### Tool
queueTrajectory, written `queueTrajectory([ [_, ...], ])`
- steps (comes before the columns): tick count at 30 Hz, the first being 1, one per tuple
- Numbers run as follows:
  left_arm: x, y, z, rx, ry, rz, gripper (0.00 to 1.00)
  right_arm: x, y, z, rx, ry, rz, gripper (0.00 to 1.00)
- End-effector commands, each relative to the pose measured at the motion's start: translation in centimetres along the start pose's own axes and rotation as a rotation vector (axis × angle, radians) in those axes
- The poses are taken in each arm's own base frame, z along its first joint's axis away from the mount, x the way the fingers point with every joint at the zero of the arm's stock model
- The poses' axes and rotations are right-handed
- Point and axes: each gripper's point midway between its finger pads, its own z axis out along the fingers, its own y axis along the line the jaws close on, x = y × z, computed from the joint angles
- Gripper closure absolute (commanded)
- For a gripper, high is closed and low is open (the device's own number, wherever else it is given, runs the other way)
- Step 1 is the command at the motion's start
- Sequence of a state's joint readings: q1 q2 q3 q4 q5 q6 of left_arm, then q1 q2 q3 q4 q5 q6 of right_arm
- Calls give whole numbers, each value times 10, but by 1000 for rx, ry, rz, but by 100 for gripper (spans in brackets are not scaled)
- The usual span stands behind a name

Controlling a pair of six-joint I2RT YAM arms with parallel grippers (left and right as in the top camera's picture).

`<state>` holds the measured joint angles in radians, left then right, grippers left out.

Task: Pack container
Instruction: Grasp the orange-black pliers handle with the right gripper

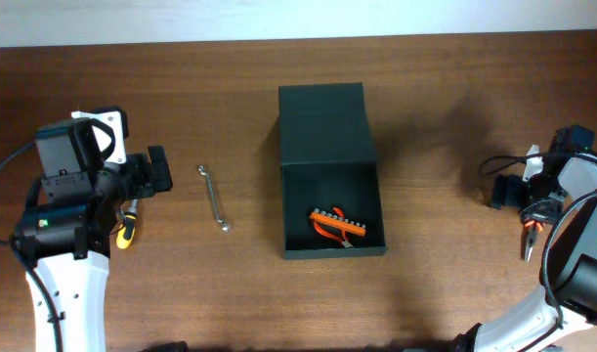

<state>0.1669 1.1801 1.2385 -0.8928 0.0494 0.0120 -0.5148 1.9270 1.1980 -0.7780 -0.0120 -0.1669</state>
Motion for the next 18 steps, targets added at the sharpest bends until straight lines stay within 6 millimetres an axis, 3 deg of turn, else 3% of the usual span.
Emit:
queueTrajectory([
  [1, -7, -1, -5, 11, -22, 16, 1, 12, 3, 10, -22, 35, 16, 19],
  [8, -7, -1, -5, 12, -22, 16, 1, 11, 6, 10, -35, 33, 22, 39],
  [18, -7, -2, -5, 14, -22, 17, 1, 11, 6, 10, -36, 32, 22, 54],
])
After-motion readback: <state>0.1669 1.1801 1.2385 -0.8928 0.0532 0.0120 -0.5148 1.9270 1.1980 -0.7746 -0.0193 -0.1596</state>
